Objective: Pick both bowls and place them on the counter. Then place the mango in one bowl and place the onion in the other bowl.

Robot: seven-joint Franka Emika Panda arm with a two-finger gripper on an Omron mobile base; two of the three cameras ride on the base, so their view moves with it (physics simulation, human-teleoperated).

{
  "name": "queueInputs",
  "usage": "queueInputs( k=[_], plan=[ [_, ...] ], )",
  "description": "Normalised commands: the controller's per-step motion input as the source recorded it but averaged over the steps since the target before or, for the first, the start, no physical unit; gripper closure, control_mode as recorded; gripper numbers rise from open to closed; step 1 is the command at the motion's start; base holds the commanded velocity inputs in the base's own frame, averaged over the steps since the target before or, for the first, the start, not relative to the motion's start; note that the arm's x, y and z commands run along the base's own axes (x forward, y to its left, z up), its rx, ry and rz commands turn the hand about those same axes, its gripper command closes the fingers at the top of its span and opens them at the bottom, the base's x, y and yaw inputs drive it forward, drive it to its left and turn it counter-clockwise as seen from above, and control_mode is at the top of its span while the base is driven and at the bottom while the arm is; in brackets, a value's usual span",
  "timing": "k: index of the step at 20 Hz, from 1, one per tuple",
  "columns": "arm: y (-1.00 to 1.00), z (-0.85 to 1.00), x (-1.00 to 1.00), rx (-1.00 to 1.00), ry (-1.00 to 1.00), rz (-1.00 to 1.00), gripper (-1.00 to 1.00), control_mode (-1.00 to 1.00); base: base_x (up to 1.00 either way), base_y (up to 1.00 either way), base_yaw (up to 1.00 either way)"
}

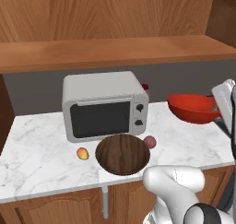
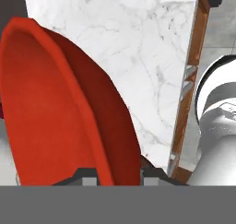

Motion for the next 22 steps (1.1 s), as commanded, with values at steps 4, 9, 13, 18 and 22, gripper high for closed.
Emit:
queueInputs(
  k=[4,9,13,18,22],
  plan=[
    [-0.02,-0.51,0.38,0.00,0.08,0.00,1.00,-1.00,0.00,0.00,0.00],
    [-0.01,-0.37,0.45,0.00,0.00,0.00,1.00,-1.00,0.00,0.00,0.00],
    [-0.14,-0.37,0.44,0.00,0.01,0.00,1.00,-1.00,0.00,0.00,0.00],
    [-0.19,-0.46,0.39,0.02,0.09,0.00,1.00,-1.00,0.00,0.00,0.00],
    [-0.13,-0.53,0.29,0.05,0.11,0.00,1.00,-1.00,0.00,0.00,0.00]
  ],
)
